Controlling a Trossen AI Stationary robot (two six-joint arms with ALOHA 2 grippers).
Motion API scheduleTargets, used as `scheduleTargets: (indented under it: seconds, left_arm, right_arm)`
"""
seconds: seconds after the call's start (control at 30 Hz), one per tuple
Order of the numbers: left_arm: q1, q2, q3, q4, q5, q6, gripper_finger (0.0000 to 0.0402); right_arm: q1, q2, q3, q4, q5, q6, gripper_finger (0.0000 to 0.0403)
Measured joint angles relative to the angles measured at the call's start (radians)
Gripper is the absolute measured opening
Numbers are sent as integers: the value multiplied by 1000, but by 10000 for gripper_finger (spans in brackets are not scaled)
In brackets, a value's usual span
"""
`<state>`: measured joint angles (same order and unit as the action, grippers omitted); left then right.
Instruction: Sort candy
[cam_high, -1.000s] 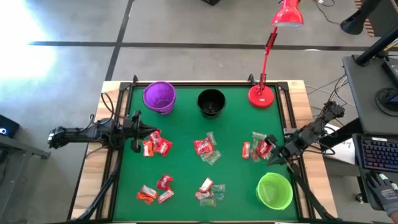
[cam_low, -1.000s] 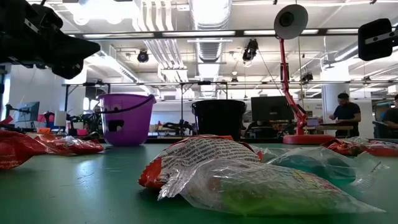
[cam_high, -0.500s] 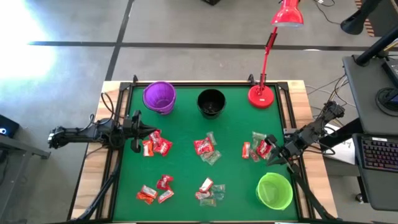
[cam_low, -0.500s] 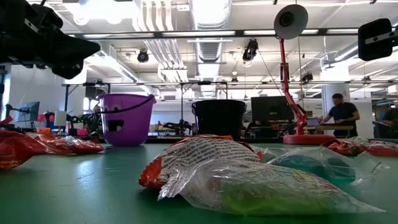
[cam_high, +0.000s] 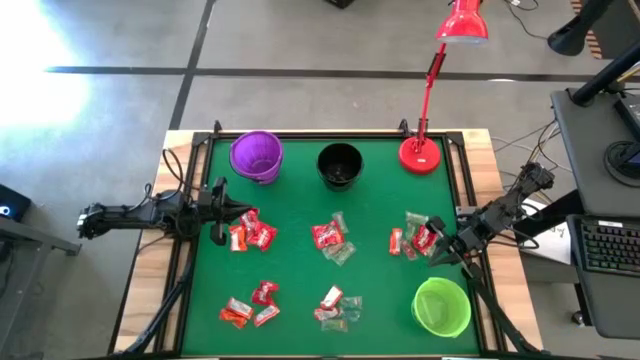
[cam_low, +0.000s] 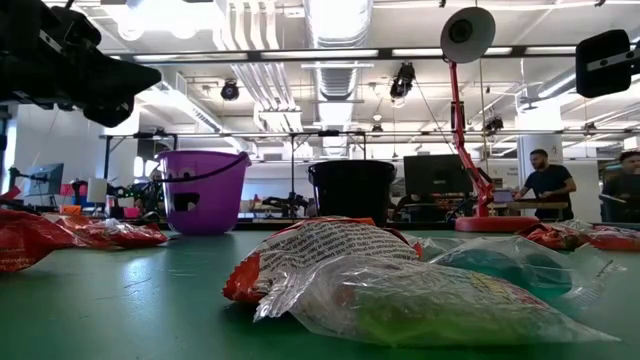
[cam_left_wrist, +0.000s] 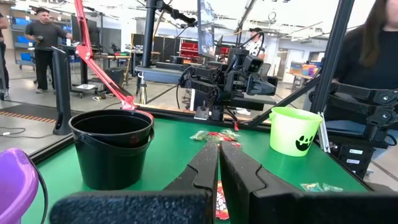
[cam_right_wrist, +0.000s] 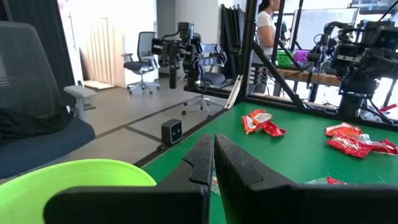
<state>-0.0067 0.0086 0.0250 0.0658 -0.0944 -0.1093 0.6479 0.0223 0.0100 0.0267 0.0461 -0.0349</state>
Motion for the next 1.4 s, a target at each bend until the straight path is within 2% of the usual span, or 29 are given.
scheduleTargets:
  seconds: [0.53,0.67,0.8,1.17,1.4]
  left_arm:
    - [0,0,0,0,0,0,0]
    - [0,0,0,0,0,0,0]
    - [0,0,0,0,0,0,0]
    - [0,0,0,0,0,0,0]
    - [0,0,0,0,0,0,0]
  right_arm:
    - [0,0,0,0,0,-2,9]
    - [0,0,0,13,66,0,9]
    - [0,0,0,14,69,1,9]
    - [0,0,0,10,59,99,9]
    - [0,0,0,10,58,418,9]
